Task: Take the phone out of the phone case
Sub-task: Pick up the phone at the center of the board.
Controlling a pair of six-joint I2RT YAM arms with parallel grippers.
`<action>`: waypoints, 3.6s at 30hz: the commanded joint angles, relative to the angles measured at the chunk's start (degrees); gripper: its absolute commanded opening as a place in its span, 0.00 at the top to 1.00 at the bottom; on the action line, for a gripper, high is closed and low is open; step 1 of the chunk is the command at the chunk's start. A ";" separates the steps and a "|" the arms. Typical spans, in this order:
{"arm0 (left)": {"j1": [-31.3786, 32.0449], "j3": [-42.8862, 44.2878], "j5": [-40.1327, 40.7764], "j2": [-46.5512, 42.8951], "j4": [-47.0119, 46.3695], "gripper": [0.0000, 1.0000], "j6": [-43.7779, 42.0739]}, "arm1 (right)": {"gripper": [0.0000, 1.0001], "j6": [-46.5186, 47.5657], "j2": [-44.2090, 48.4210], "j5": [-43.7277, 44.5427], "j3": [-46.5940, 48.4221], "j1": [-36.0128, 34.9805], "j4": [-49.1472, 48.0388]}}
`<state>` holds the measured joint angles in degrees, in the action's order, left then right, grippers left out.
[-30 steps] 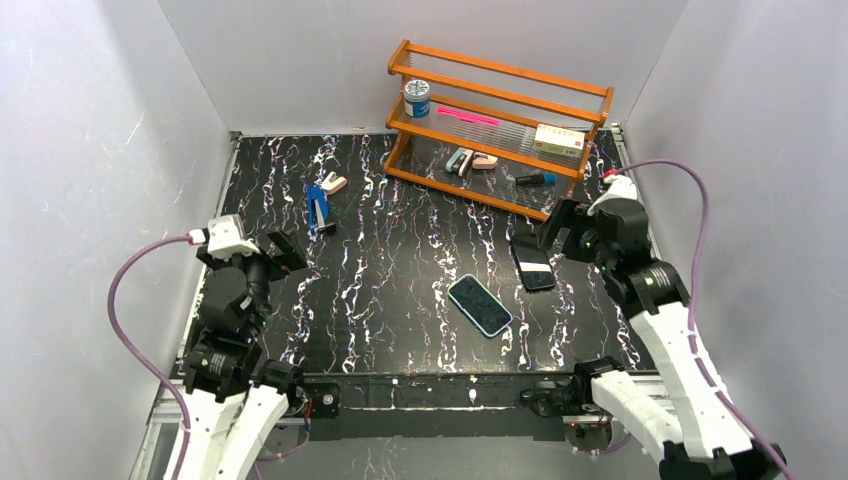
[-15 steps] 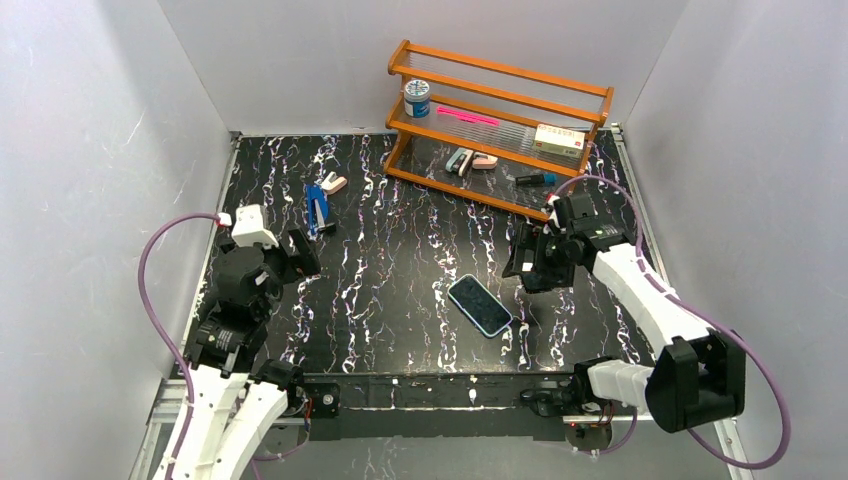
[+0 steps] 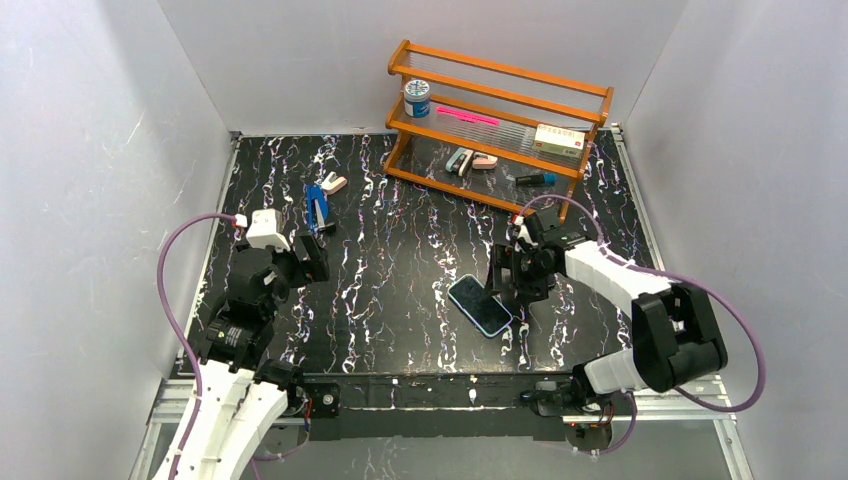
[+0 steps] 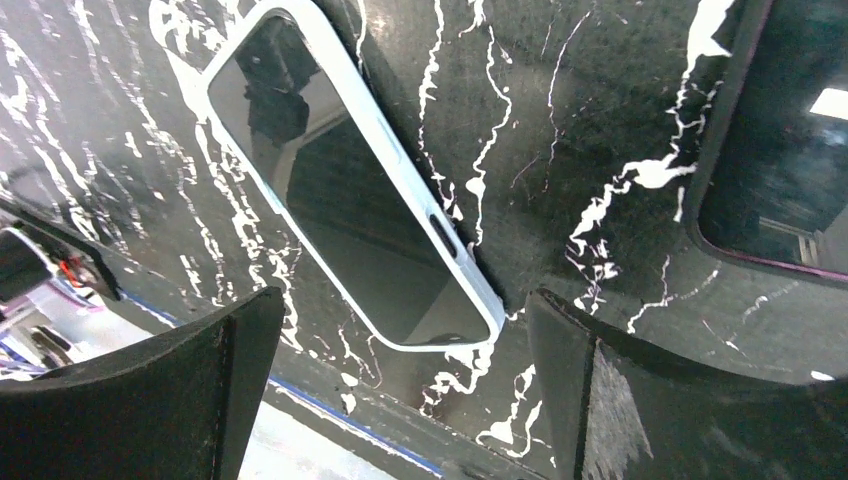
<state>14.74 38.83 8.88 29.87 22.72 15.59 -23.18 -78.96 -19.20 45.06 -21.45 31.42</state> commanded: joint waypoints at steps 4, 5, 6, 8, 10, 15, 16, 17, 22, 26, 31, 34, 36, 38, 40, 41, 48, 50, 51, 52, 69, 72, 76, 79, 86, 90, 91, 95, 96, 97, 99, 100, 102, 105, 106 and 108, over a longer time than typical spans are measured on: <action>-0.03 -0.63 -1.18 -0.95 -0.99 0.02 -0.92 | 0.01 -0.11 -2.96 1.92 -2.34 -5.97 -4.95; 0.02 -0.61 -1.26 -0.87 -1.00 0.02 -0.92 | 0.01 -0.61 -2.96 2.32 -2.61 -6.97 -5.03; 0.02 -0.65 -1.32 -0.70 -0.94 0.02 -0.92 | 0.01 -0.94 -2.96 2.55 -2.83 -7.96 -5.05; 0.02 -0.60 -1.39 -0.56 -0.87 0.02 -0.85 | 0.01 -2.04 -2.95 3.25 -3.12 -9.67 -4.97; 0.02 -0.64 -1.54 -0.63 -1.00 0.02 -0.79 | 0.01 -3.31 -2.87 4.16 -3.14 -12.07 -4.75; 0.02 -0.70 -1.49 -0.47 -0.97 0.02 -0.74 | 0.01 -6.66 -3.68 8.69 -1.17 -17.74 -3.66; 0.01 -0.69 -1.43 -0.36 -0.94 0.02 -0.74 | 0.01 -7.33 -4.23 10.85 -0.41 -18.89 -3.00; 0.01 -0.70 -1.42 -0.35 -0.96 0.02 -0.68 | 0.01 -8.02 -4.97 13.27 0.60 -20.01 -1.69; 0.02 -0.77 -1.00 -0.16 -0.84 0.02 -0.48 | 0.01 -9.89 -9.75 21.71 4.75 -24.75 1.38; 0.02 -0.88 -0.79 -0.15 -0.70 0.02 -0.22 | 0.01 -10.70 -13.12 23.47 7.11 -27.67 1.87; 0.00 -0.96 -1.03 0.22 -0.74 0.02 0.17 | 0.01 -11.48 -16.20 26.52 9.11 -29.06 2.81; 0.02 -0.96 -1.34 0.76 -0.75 0.02 0.51 | 0.01 -11.19 -18.41 28.31 10.48 -29.87 3.29; 0.02 -1.04 -1.77 1.41 -0.74 0.02 1.40 | 0.01 -10.55 -19.58 29.28 11.06 -30.28 2.94; 0.00 -1.16 -3.33 2.18 -0.69 0.02 2.11 | 0.02 -10.13 -20.60 30.00 10.99 -30.31 2.36; 0.00 -1.28 -5.31 2.76 -0.74 0.02 3.21 | 0.01 -9.79 -21.61 30.93 10.84 -30.31 1.80; -0.03 -1.45 -6.35 2.96 -0.78 0.02 3.66 | 0.01 -9.78 -22.15 31.69 10.76 -30.31 1.51; 0.02 -1.40 -10.61 6.36 -0.09 0.02 7.32 | 0.01 -8.59 -24.31 33.77 10.03 -30.31 -3.06; 0.02 -1.39 -12.35 8.03 -0.13 0.02 8.72 | 0.01 -8.38 -24.76 34.31 10.28 -30.30 -4.09; 0.01 -1.45 -13.10 8.96 -0.12 0.02 9.35 | 0.01 -8.37 -24.94 34.66 10.43 -30.31 -4.62; 0.02 -1.62 -13.75 9.91 -0.38 0.02 10.19 | 0.01 -8.45 -25.13 35.11 10.60 -30.31 -5.00; 5.11 -7.41 -20.66 20.25 -13.36 0.04 20.63 | 0.50 -7.24 -27.49 34.44 13.32 -30.31 -9.71; 7.05 -7.71 -20.55 21.38 -15.61 0.05 22.55 | 0.60 -7.15 -25.64 32.76 13.35 -30.31 -12.10; 9.17 -8.05 -19.06 21.28 -18.60 0.07 24.89 | 0.73 -7.78 -23.15 31.57 14.19 -30.16 -15.04; 10.17 -9.55 -18.74 20.67 -22.17 0.08 26.13 | 0.83 -8.72 -21.72 30.32 14.66 -29.75 -17.99; 10.38 -10.06 -18.49 22.68 -29.20 0.10 29.79 | 0.93 -6.95 -18.31 25.65 12.89 -29.02 -28.51; 10.38 -11.06 -17.86 24.43 -34.01 0.12 31.83 | 0.98 -6.45 -16.03 23.32 9.99 -27.97 -34.18; 10.33 -11.20 -17.83 25.09 -35.04 0.12 32.42 | 0.98 -6.34 -15.26 22.40 9.22 -27.65 -35.58; 10.39 -12.18 -19.47 29.21 -39.94 0.17 35.06 | 0.99 -5.71 -11.57 20.45 5.96 -27.37 -41.16; 10.45 -12.15 -19.81 30.26 -40.56 0.18 35.37 | 0.99 -5.62 -10.70 20.29 5.09 -27.41 -42.54; 10.48 -12.12 -20.13 31.29 -40.89 0.19 35.61 | 0.99 -5.45 -9.83 20.12 4.10 -27.37 -44.17; 10.69 -12.18 -20.78 33.21 -42.17 0.20 36.37 | 0.99 -5.07 -8.51 19.58 2.60 -27.38 -47.18; 10.80 -12.26 -21.19 34.16 -42.93 0.20 36.74 | 0.99 -4.84 -8.11 19.56 2.05 -27.39 -48.10; 11.27 -12.37 -22.10 35.78 -44.61 0.20 37.40 | 0.99 -4.33 -7.95 18.28 1.63 -27.29 -49.26; 12.32 -12.08 -22.45 36.95 -46.35 0.21 37.38 | 0.99 -4.01 -8.29 16.96 1.49 -27.25 -50.31; 12.68 -11.99 -22.12 37.13 -46.64 0.21 37.28 | 0.99 -3.98 -8.25 16.58 1.32 -27.31 -50.95; 13.01 -11.72 -21.30 37.61 -46.68 0.21 37.18 | 0.99 -3.86 -8.23 15.78 0.97 -27.28 -52.18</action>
<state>26.76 26.98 -12.62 67.35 -20.82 52.56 -28.03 -88.97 -0.62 46.04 -48.80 -12.27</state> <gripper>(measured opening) 0.792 0.818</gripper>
